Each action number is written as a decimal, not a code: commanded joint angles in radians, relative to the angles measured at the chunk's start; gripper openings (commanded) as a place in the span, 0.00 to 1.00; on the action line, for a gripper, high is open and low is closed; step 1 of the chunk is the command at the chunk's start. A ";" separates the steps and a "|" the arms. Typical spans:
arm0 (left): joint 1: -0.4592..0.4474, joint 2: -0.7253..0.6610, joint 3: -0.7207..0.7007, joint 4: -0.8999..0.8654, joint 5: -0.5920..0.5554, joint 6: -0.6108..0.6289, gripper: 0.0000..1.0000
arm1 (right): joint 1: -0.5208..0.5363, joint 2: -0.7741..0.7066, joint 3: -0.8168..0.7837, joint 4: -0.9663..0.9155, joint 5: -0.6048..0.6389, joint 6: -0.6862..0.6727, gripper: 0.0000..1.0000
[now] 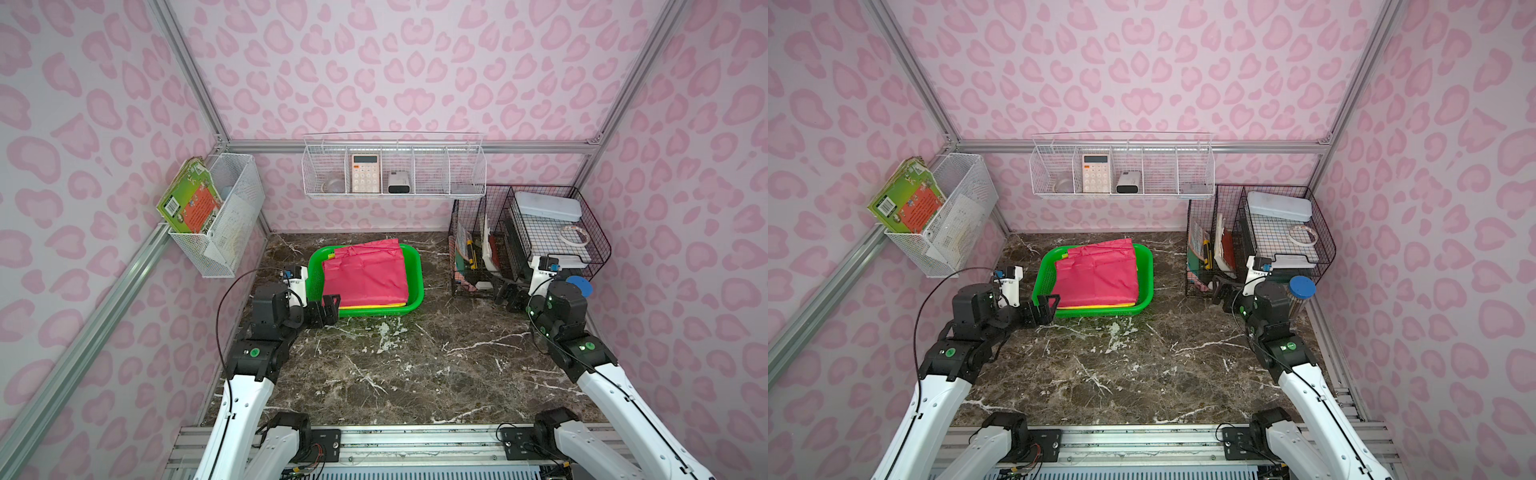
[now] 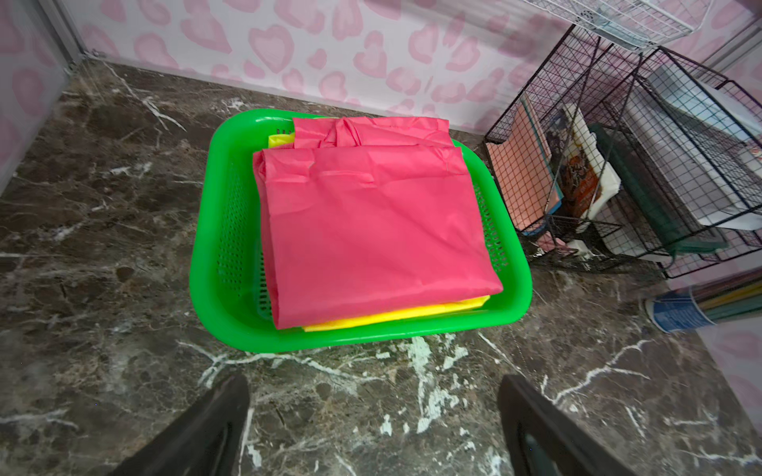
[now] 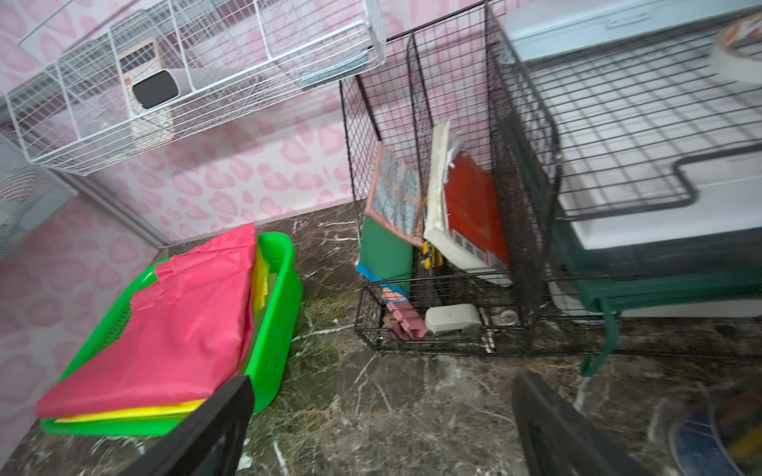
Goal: Put the folded raincoat in the basket
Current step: Reset both arms
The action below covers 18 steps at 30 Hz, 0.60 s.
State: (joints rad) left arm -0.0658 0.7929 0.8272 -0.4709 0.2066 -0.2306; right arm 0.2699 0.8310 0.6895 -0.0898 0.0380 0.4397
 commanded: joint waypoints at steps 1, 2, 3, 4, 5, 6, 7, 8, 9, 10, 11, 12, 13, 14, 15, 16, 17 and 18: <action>0.000 -0.044 -0.062 0.169 -0.087 0.083 0.99 | -0.024 -0.011 -0.032 0.067 0.126 -0.044 1.00; 0.000 -0.065 -0.094 0.216 -0.113 0.099 0.99 | -0.035 -0.013 -0.048 0.085 0.140 -0.047 1.00; 0.001 -0.086 -0.122 0.258 -0.135 0.122 0.99 | -0.050 -0.013 -0.067 0.104 0.149 -0.046 1.00; 0.000 -0.100 -0.142 0.281 -0.147 0.140 0.99 | -0.062 -0.013 -0.082 0.120 0.148 -0.044 1.00; 0.001 -0.114 -0.163 0.306 -0.158 0.161 0.99 | -0.076 -0.011 -0.099 0.138 0.149 -0.037 1.00; 0.001 -0.124 -0.175 0.314 -0.169 0.175 0.99 | -0.090 -0.010 -0.120 0.162 0.151 -0.031 1.00; 0.001 -0.132 -0.186 0.322 -0.182 0.184 0.99 | -0.102 -0.009 -0.142 0.187 0.151 -0.030 1.00; 0.001 -0.141 -0.203 0.338 -0.197 0.191 0.99 | -0.112 -0.009 -0.171 0.225 0.162 -0.034 1.00; 0.000 -0.152 -0.224 0.358 -0.212 0.198 0.99 | -0.116 -0.007 -0.205 0.268 0.190 -0.038 1.00; 0.001 -0.160 -0.243 0.373 -0.231 0.208 0.99 | -0.118 -0.007 -0.234 0.307 0.212 -0.050 1.00; 0.001 -0.168 -0.267 0.393 -0.254 0.214 0.99 | -0.118 -0.006 -0.269 0.352 0.243 -0.069 1.00; 0.000 -0.169 -0.287 0.414 -0.283 0.208 0.99 | -0.118 -0.002 -0.298 0.394 0.278 -0.084 1.00; 0.001 -0.167 -0.300 0.432 -0.306 0.201 0.99 | -0.120 0.003 -0.322 0.431 0.299 -0.107 1.00; 0.001 -0.160 -0.316 0.457 -0.319 0.199 0.99 | -0.120 0.011 -0.350 0.477 0.313 -0.137 1.00; 0.000 -0.148 -0.326 0.470 -0.330 0.190 0.99 | -0.120 0.025 -0.368 0.510 0.329 -0.158 1.00; 0.000 -0.130 -0.331 0.471 -0.334 0.184 0.99 | -0.121 0.039 -0.379 0.531 0.347 -0.169 1.00; 0.000 -0.103 -0.337 0.511 -0.333 0.180 0.99 | -0.123 0.059 -0.390 0.553 0.365 -0.178 1.00; 0.000 -0.072 -0.340 0.529 -0.336 0.184 0.99 | -0.127 0.082 -0.397 0.572 0.378 -0.180 1.00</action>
State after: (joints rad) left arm -0.0658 0.6765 0.4950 -0.0513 -0.0849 -0.0498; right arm 0.1482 0.8814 0.3088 0.3256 0.3321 0.3141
